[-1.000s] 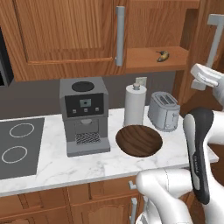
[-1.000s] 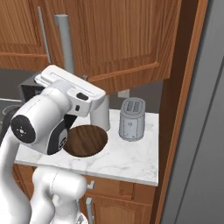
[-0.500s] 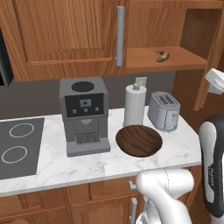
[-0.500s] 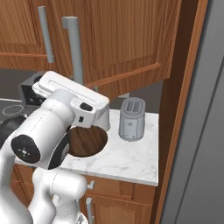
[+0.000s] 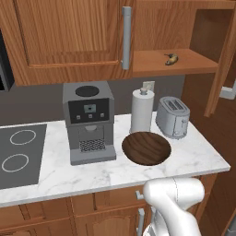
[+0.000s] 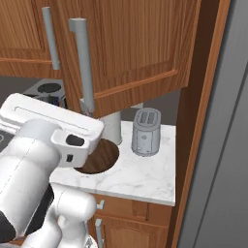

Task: Open the cabinet. Pick the kiwi and banana from the cabinet and place them into the bowl. Then close the cabinet.

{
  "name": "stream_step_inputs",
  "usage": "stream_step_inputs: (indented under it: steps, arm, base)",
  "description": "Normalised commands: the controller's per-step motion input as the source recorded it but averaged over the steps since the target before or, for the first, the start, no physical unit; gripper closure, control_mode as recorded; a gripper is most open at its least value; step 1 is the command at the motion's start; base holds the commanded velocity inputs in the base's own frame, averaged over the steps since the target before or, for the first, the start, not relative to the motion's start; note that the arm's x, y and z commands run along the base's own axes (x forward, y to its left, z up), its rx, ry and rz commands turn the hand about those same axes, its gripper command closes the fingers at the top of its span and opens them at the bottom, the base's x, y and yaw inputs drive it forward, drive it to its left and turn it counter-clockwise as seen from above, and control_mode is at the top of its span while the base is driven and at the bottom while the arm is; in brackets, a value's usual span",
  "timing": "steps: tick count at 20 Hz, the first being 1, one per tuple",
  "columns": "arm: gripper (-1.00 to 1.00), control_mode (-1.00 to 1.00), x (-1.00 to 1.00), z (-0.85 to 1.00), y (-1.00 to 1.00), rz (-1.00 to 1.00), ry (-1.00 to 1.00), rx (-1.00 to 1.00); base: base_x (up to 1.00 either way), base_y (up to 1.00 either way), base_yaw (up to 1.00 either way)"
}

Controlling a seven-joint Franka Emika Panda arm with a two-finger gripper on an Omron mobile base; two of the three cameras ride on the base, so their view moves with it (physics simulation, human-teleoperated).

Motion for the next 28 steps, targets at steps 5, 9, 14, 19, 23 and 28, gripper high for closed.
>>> stream_step_inputs:
  steps: [5, 9, 14, 19, 23, 28]
  arm:
    - [-1.0, -1.0, -0.62, -0.26, 1.0, 0.05, -0.08, -0.19]
    - [-1.0, -1.0, -0.02, -0.54, 1.0, 0.0, -0.11, -0.22]
    - [-1.0, -1.0, 0.49, -0.22, 1.0, -0.21, -0.12, -0.17]
    - [-1.0, -1.0, 0.74, -0.03, 0.82, -0.61, -0.06, -0.18]
    - [-1.0, -1.0, 0.78, 0.0, 0.2, -0.63, 0.0, -0.09]
    - [-1.0, -1.0, 0.74, -0.08, -0.05, -0.12, 0.0, -0.02]
  base:
    - [0.0, 0.0, 0.0]
    - [0.0, 0.0, 0.0]
    - [0.0, 0.0, 0.0]
    - [0.0, 0.0, 0.0]
    - [0.0, 0.0, 0.0]
    - [0.0, 0.0, 0.0]
